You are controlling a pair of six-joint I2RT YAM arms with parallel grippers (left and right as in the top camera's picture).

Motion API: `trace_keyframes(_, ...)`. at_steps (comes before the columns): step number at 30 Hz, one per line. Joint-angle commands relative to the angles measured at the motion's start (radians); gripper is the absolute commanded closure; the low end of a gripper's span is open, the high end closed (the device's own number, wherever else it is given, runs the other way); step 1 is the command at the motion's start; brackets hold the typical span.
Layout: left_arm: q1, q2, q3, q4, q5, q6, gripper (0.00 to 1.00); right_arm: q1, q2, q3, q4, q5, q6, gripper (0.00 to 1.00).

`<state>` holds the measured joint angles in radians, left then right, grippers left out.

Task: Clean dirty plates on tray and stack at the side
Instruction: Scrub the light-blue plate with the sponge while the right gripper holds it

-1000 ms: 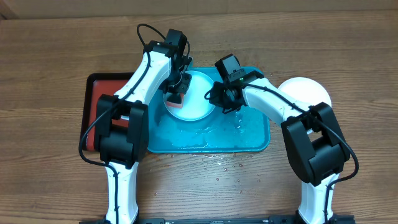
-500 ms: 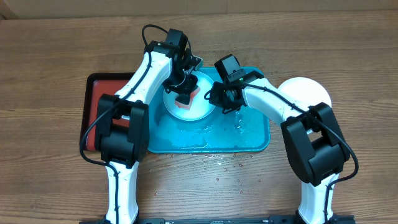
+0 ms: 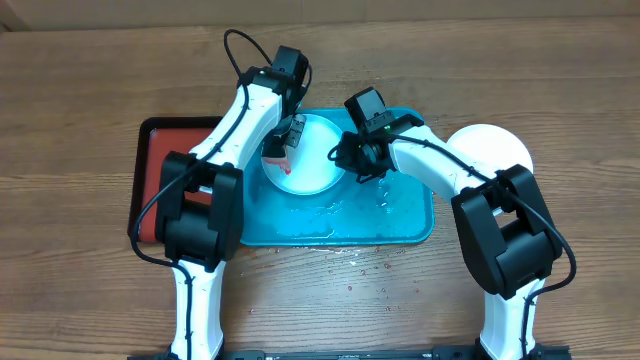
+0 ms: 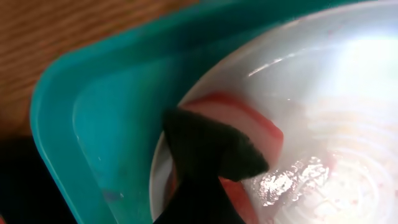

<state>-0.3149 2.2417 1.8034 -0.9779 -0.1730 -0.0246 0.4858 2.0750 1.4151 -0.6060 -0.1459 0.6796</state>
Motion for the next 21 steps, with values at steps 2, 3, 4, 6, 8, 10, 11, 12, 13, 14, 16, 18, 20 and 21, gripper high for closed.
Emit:
trace_keyframes(2,-0.016,0.016,0.0,-0.042,0.087,0.006,0.96,0.004,0.015,-0.023,-0.008,0.011,-0.006,0.96)
trace_keyframes(3,-0.021,0.016,0.0,-0.047,0.148,0.03,0.96,0.004,0.015,-0.023,-0.008,0.011,-0.007,0.96)
trace_keyframes(4,-0.027,0.016,-0.001,-0.049,0.204,0.057,0.96,0.004,0.015,-0.023,-0.008,0.011,-0.007,0.96)
trace_keyframes(6,-0.042,0.016,-0.001,-0.05,0.278,0.113,0.96,0.004,0.015,-0.023,-0.008,0.011,-0.007,0.96)
trace_keyframes(8,-0.056,0.016,-0.001,-0.048,0.282,0.146,0.96,0.004,0.015,-0.023,-0.008,0.011,-0.007,0.96)
trace_keyframes(10,-0.067,0.016,-0.001,-0.043,0.281,0.182,0.96,0.004,0.015,-0.023,-0.009,0.011,-0.007,0.96)
trace_keyframes(11,-0.072,0.016,-0.001,-0.037,0.272,0.187,0.96,0.004,0.015,-0.023,-0.009,0.011,-0.007,0.96)
trace_keyframes(12,-0.073,0.016,-0.001,-0.029,0.259,0.185,0.96,0.004,0.015,-0.023,-0.009,0.011,-0.007,0.96)
trace_keyframes(13,-0.073,0.016,-0.001,-0.018,0.237,0.179,0.96,0.004,0.015,-0.023,-0.009,0.011,-0.007,0.96)
trace_keyframes(14,-0.073,0.016,-0.001,-0.009,0.21,0.166,0.96,0.004,0.015,-0.023,-0.009,0.011,-0.007,0.96)
trace_keyframes(16,-0.072,0.016,-0.001,0.016,0.094,0.08,0.96,0.004,0.015,-0.023,-0.009,0.011,-0.007,0.96)
trace_keyframes(18,-0.072,0.016,-0.001,0.029,-0.144,-0.101,0.96,0.004,0.015,-0.023,-0.009,0.011,-0.007,0.96)
trace_keyframes(20,-0.072,0.016,-0.001,0.016,-0.278,-0.224,0.96,0.004,0.015,-0.023,-0.008,0.01,-0.014,0.96)
trace_keyframes(21,-0.072,0.016,-0.001,0.005,-0.322,-0.282,0.96,0.004,0.015,-0.023,-0.008,0.01,-0.014,0.96)
